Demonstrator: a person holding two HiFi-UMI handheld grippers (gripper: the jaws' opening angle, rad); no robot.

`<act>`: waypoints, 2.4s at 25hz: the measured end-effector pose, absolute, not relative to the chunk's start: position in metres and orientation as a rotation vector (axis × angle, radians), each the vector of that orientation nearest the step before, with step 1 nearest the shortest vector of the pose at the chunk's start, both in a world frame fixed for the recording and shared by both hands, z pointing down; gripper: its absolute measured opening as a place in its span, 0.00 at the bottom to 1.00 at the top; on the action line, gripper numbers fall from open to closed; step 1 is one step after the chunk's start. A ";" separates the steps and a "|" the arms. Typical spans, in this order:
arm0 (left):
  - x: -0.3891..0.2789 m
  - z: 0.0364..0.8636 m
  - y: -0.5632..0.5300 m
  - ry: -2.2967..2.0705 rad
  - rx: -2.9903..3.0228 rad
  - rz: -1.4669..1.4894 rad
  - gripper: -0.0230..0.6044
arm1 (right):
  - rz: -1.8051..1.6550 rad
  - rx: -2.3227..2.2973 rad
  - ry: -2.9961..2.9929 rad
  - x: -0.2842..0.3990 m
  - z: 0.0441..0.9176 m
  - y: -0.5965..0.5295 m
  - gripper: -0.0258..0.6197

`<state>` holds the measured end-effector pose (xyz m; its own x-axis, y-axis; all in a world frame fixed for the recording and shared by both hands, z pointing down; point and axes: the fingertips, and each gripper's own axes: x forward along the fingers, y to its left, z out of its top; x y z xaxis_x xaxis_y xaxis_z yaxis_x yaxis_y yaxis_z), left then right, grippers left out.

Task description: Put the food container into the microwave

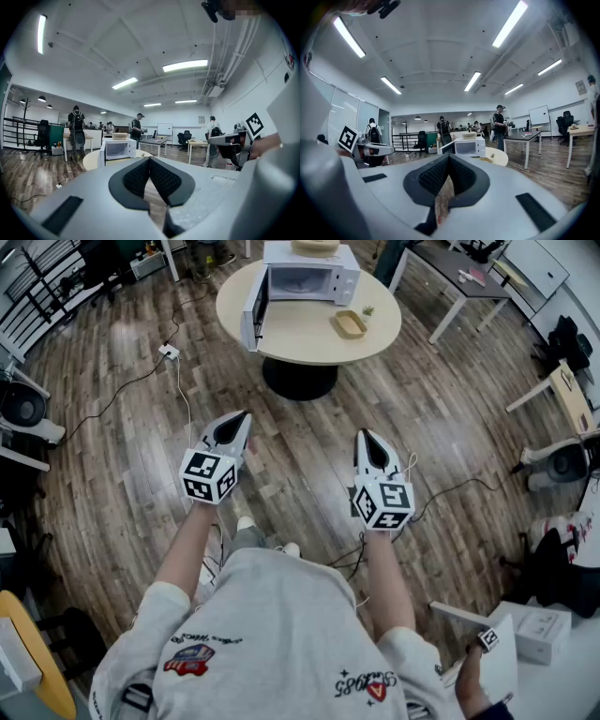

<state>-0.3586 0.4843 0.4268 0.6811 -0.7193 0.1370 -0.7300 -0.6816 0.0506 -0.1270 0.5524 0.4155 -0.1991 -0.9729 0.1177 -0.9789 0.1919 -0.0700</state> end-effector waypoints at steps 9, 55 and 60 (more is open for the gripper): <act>-0.357 0.437 0.487 -1.203 2.781 0.212 0.05 | 0.232 1.980 -2.377 -0.124 0.424 0.556 0.03; -0.284 0.445 0.289 -1.247 2.722 0.109 0.52 | 0.375 2.000 -2.333 -0.044 0.446 0.374 0.03; -0.265 0.445 0.224 -1.214 2.746 0.124 0.52 | 0.306 1.950 -2.309 -0.042 0.445 0.312 0.03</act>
